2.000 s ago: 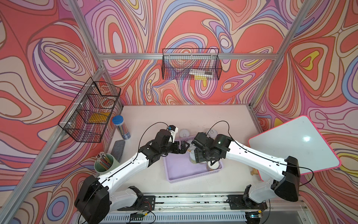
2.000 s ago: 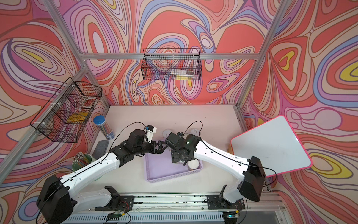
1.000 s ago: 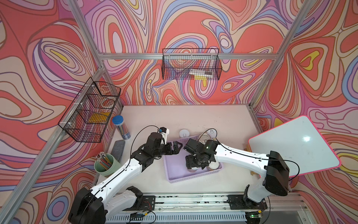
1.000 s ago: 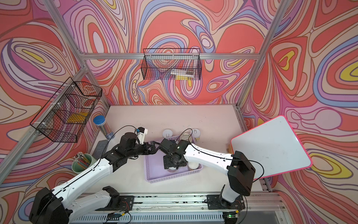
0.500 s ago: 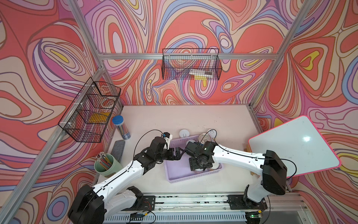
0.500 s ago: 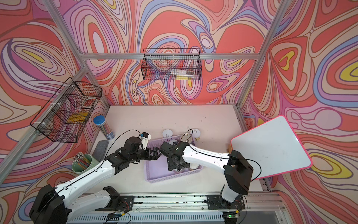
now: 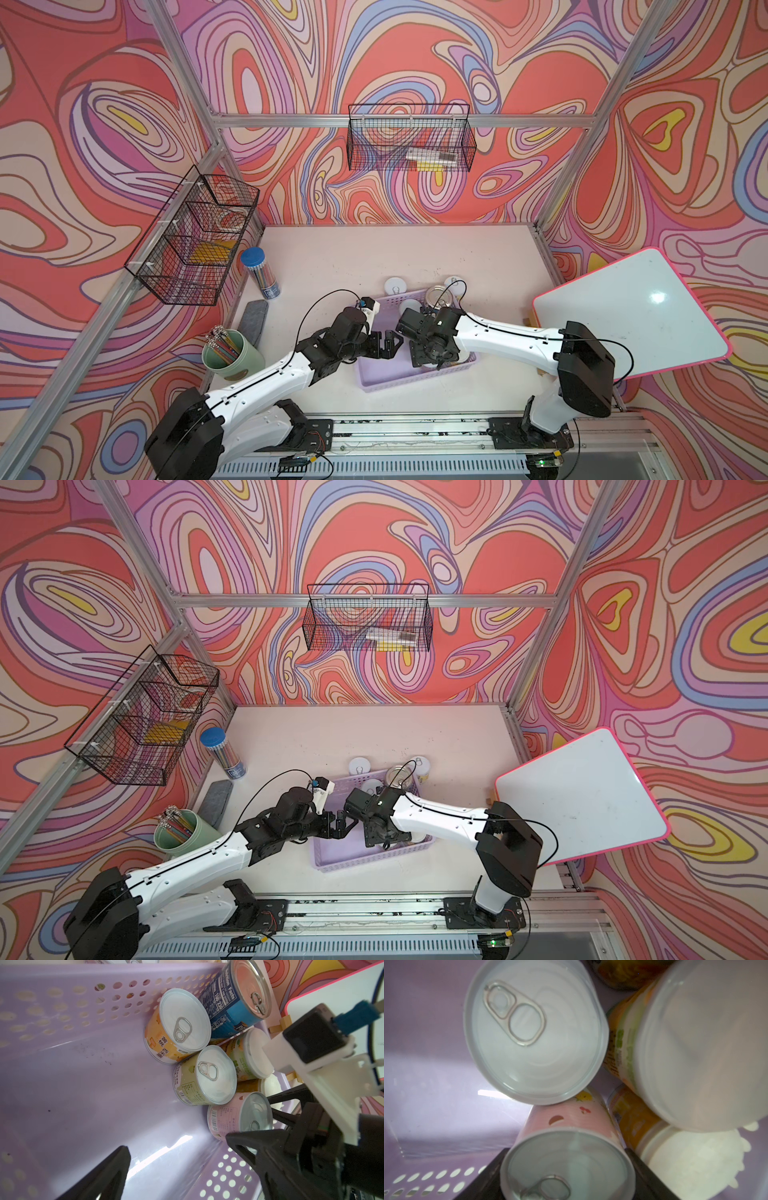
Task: Put the canned food in the basket
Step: Place the canned food in the basket.
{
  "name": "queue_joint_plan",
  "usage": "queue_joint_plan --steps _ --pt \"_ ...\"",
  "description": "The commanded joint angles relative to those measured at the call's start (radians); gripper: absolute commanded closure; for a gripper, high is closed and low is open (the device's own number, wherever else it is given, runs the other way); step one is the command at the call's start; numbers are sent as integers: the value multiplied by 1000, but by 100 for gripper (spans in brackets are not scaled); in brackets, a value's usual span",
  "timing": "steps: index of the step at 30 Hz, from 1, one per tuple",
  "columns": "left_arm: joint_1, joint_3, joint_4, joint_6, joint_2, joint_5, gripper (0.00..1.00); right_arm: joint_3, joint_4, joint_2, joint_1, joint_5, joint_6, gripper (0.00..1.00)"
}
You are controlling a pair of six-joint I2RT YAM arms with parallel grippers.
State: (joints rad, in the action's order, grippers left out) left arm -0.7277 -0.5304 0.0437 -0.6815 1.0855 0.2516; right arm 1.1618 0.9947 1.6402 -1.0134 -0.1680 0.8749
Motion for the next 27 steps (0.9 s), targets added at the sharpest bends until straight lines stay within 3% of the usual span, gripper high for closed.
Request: queue_joint_plan --steps 1,27 --pt "-6 -3 -33 -3 13 -18 1 -11 -17 4 9 -36 15 55" --pt "-7 -20 -24 10 61 -24 1 -18 -21 22 12 -29 19 21"
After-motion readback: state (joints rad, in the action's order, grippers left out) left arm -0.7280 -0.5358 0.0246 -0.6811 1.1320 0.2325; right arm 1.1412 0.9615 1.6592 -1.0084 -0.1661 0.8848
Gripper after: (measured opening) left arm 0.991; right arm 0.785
